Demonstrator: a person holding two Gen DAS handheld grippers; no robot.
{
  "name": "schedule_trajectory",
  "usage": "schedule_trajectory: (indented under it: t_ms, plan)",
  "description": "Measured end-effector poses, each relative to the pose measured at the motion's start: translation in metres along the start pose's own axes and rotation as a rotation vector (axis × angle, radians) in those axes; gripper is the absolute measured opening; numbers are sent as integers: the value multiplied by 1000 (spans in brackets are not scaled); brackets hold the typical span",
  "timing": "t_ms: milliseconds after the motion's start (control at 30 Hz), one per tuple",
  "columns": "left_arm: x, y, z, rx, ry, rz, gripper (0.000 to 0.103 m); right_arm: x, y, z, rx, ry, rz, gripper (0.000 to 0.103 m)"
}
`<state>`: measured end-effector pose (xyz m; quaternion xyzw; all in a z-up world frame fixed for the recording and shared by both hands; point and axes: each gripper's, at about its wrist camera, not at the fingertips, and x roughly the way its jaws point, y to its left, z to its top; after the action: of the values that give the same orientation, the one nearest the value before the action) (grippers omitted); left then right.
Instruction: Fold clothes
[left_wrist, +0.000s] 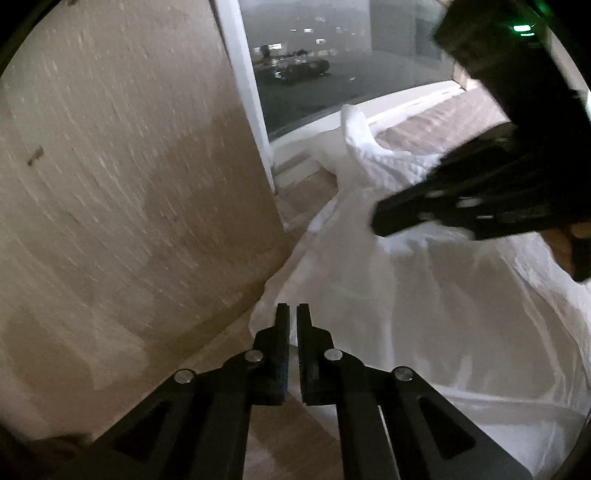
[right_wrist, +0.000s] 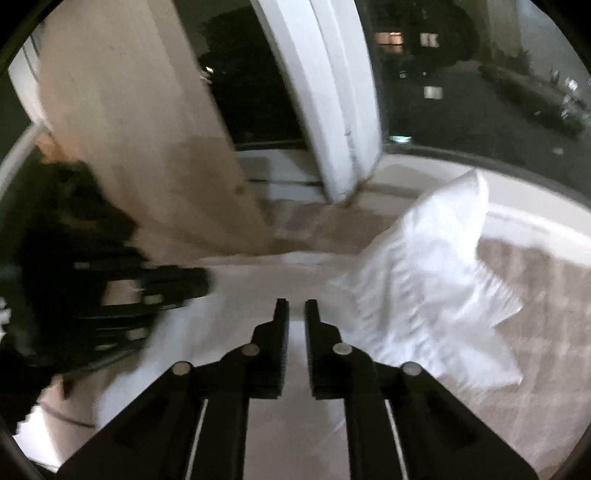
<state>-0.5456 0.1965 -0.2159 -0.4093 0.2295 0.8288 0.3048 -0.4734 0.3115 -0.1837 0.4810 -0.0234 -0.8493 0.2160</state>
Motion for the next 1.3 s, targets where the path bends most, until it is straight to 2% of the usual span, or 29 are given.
schedule_trajectory:
  t_ms: [67,100,233,300,400,500,567,633,700,767,833,867,900,967,1033,1100,1200,1233,1300]
  plan:
    - [-1,0,-1,26,2,-11,6,8,0,4,-29,18,-21,15]
    - [-1,0,-1,32,5,-16,11,11,-2,5,-45,24,-37,15]
    - [6,0,-2,41,16,-6,11,11,-3,8,-91,37,-57,17]
    - [14,1,-2,35,30,6,9,17,-3,8,-102,78,-26,32]
    - [20,0,-2,37,25,36,6,28,0,8,-133,97,-37,33]
    - [22,-3,0,52,23,72,5,35,4,12,-187,49,-98,29]
    - [21,-5,2,65,22,95,5,39,3,15,-186,21,-122,27]
    - [15,-5,4,53,14,98,5,37,2,17,-159,31,-130,27]
    - [-13,3,2,3,-34,59,6,25,4,15,-134,29,-112,27]
    - [-42,12,1,-51,-85,18,12,9,10,7,-130,29,-57,27]
    - [-61,18,-2,-109,-92,-63,21,-3,17,-8,-132,53,1,27]
    - [-69,20,-8,-150,-78,-118,25,-3,19,-16,-143,73,1,27]
    - [-77,22,-15,-193,-63,-174,29,1,19,-24,-166,103,-42,27]
    - [-82,14,-30,-243,-14,-224,30,5,19,-39,-195,149,-118,26]
    - [-88,3,-49,-268,7,-231,36,-8,16,-45,-141,128,-126,26]
    - [-93,-9,-68,-291,27,-235,43,-29,18,-57,-71,104,-64,28]
    - [-102,-25,-96,-325,57,-241,42,-45,35,-100,-18,126,-7,34]
    - [-105,-31,-106,-337,67,-243,42,-50,38,-116,-8,138,-9,34]
    - [-110,-42,-125,-360,87,-247,37,-62,40,-152,-2,171,-88,33]
